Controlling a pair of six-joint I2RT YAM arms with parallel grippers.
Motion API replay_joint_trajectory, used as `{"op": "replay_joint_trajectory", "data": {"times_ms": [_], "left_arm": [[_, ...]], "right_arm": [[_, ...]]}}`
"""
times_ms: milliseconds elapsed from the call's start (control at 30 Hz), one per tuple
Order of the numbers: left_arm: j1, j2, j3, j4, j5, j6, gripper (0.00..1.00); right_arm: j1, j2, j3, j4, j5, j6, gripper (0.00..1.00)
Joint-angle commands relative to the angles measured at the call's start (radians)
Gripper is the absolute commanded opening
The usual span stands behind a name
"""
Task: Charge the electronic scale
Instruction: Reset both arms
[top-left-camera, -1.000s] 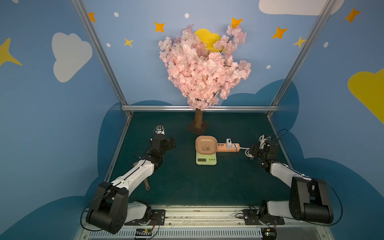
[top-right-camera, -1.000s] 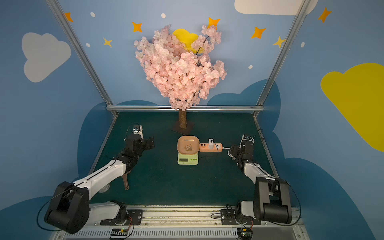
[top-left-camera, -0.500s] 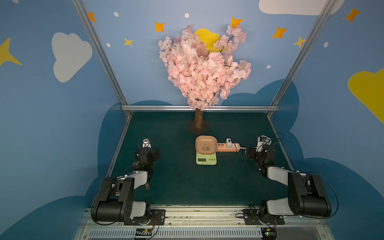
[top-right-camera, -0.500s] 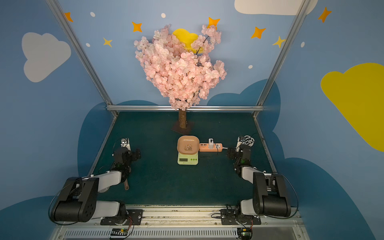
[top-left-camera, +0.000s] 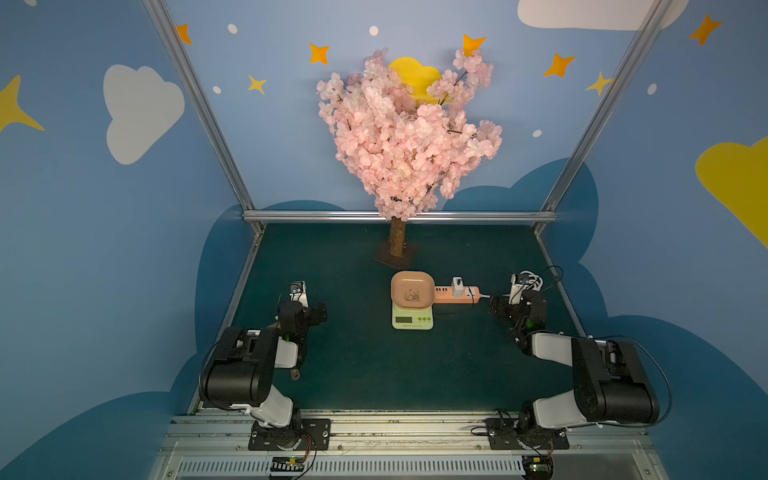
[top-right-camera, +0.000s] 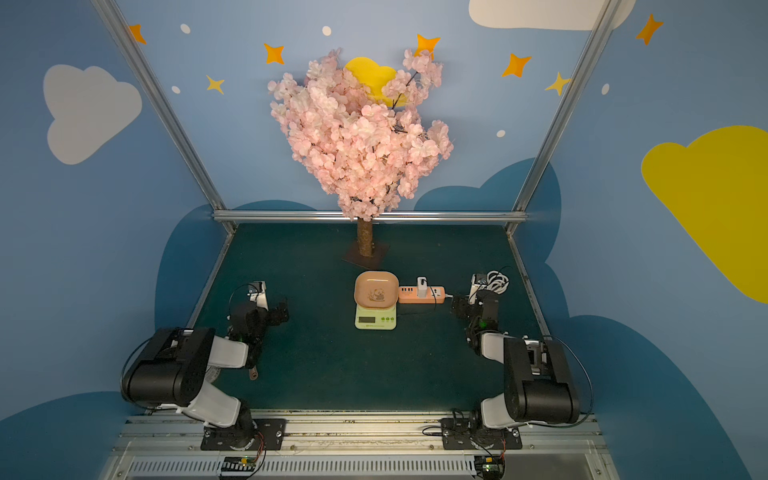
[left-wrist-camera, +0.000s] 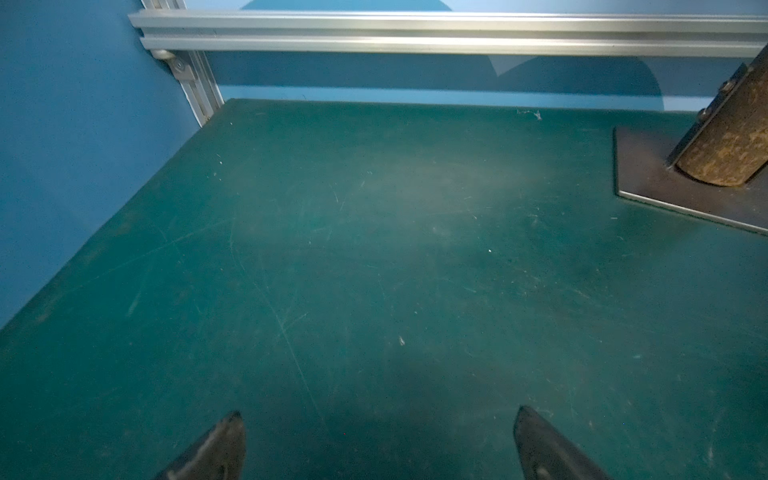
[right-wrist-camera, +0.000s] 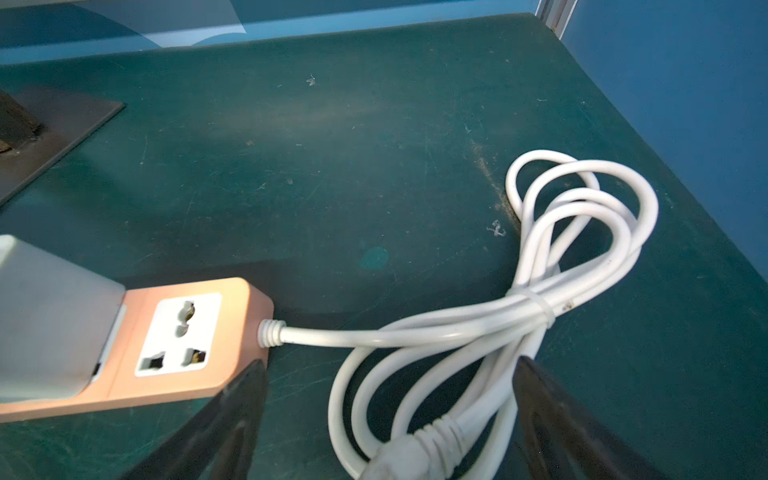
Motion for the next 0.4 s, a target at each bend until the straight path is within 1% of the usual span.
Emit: {"op": "replay_joint_trajectory", "data": {"times_ms": [0,33,67,133,367], "left_arm": [[-0.012,-0.001,0.043,0.033,-0.043,-0.003,1.00],[-0.015,0.021,0.020,0.117,-0.023,0.018,1.00],[-0.021,0.023,0.018,0.133,-0.015,0.029,1.00],[-0.022,0.008,0.048,0.038,-0.001,0.030,1.00],[-0.023,0.012,0.047,0.050,-0.006,0.026,1.00]], "right_arm": [[0.005,-0.002,0.020,0.021,0.009,-0.006,0.92],[0.006,-0.002,0.021,0.019,0.009,-0.006,0.92],[0.005,-0.003,0.022,0.020,0.010,-0.007,0.92],[0.005,-0.001,0.022,0.019,0.010,-0.006,0.92],[0.006,-0.003,0.019,0.022,0.011,-0.006,0.92]]}}
